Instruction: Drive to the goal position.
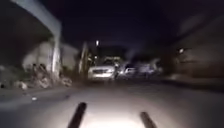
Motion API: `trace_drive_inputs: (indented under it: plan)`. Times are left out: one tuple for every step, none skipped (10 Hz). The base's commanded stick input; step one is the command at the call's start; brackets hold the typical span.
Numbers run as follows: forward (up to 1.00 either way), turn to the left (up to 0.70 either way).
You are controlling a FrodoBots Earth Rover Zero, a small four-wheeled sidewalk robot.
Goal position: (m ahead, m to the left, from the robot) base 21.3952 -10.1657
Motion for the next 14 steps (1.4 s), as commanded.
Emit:
trace_drive_inputs:
  plan:
    - [1.00,-0.26]
    - [1.00,-0.36]
    - [1.00,-0.37]
    - [1.00,-0.37]
    - [1.00,-0.37]
    - [1.00,-0.37]
    - [1.00,-0.37]
    - [1.00,-0.37]
    - [1.00,-0.37]
    - [1.00,-0.37]
    - [1.00,-0.37]
    - [1.00,-0.37]
    - [1.00,-0.37]
    - [1.00,-0.37]
